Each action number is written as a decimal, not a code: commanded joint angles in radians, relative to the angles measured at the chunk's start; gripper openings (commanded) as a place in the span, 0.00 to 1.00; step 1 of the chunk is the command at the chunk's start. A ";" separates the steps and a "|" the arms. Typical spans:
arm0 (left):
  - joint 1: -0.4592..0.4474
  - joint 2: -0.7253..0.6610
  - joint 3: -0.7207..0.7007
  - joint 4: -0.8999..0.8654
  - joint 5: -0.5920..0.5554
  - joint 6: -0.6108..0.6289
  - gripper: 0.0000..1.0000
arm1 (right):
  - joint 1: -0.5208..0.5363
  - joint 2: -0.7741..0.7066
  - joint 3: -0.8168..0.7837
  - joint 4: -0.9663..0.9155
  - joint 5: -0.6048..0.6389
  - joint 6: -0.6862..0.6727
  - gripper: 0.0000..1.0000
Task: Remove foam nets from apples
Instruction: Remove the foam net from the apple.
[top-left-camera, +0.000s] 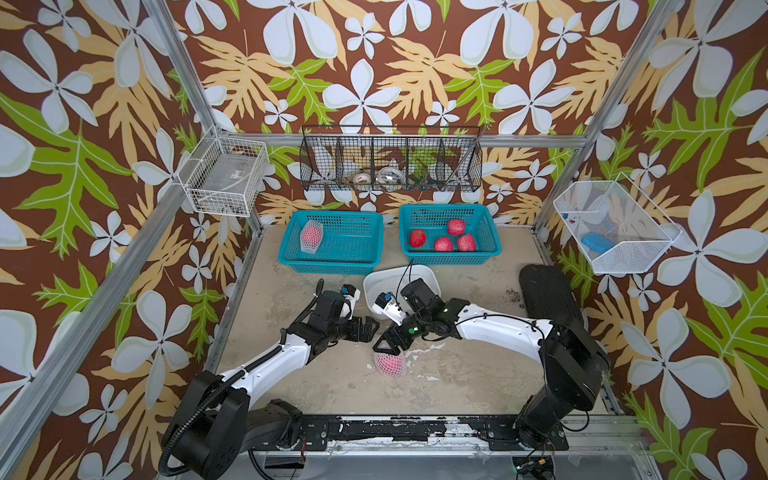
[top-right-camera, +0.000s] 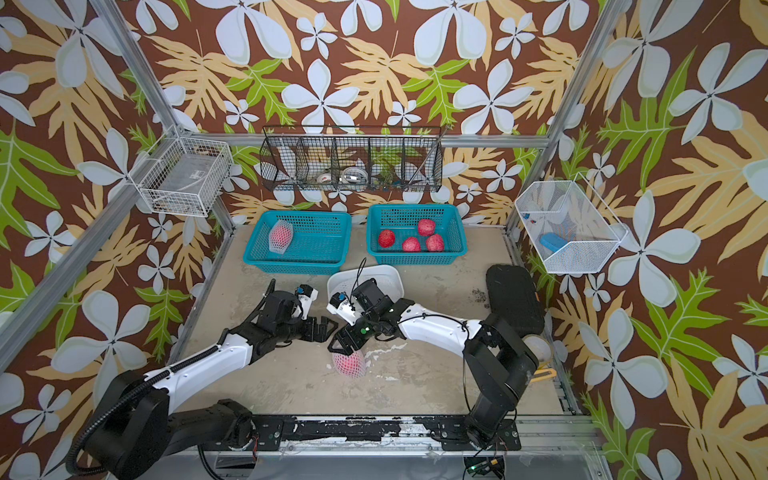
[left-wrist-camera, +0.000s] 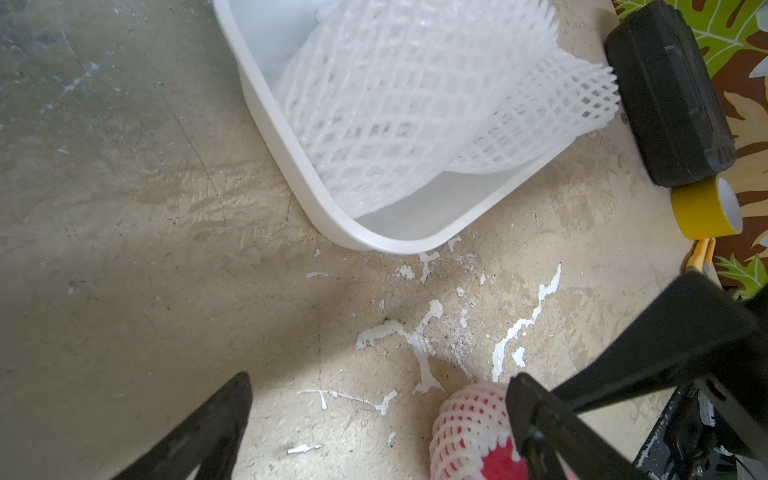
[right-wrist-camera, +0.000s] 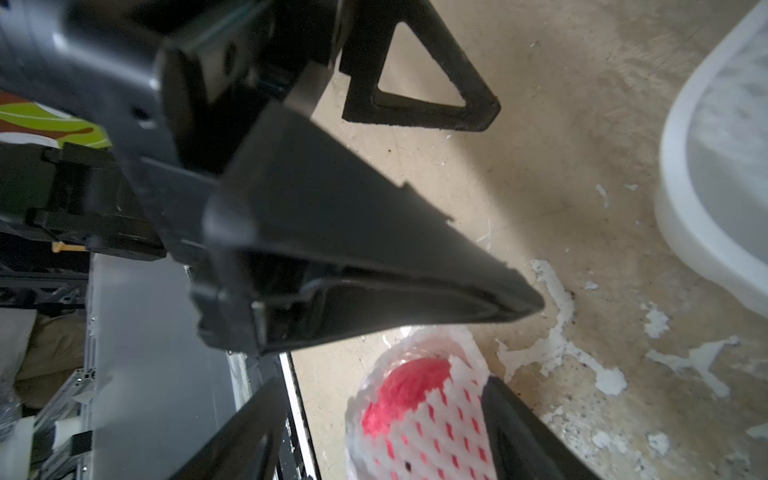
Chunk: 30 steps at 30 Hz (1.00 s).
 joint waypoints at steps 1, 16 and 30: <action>0.001 -0.011 -0.002 0.023 -0.014 -0.009 0.98 | 0.009 0.014 0.012 -0.034 0.089 -0.034 0.76; 0.001 0.010 0.001 0.004 -0.038 -0.020 0.97 | 0.025 0.011 0.021 -0.048 0.089 -0.072 0.32; 0.001 -0.028 0.017 -0.007 -0.110 -0.023 0.98 | 0.025 -0.126 0.023 -0.012 0.095 -0.062 0.00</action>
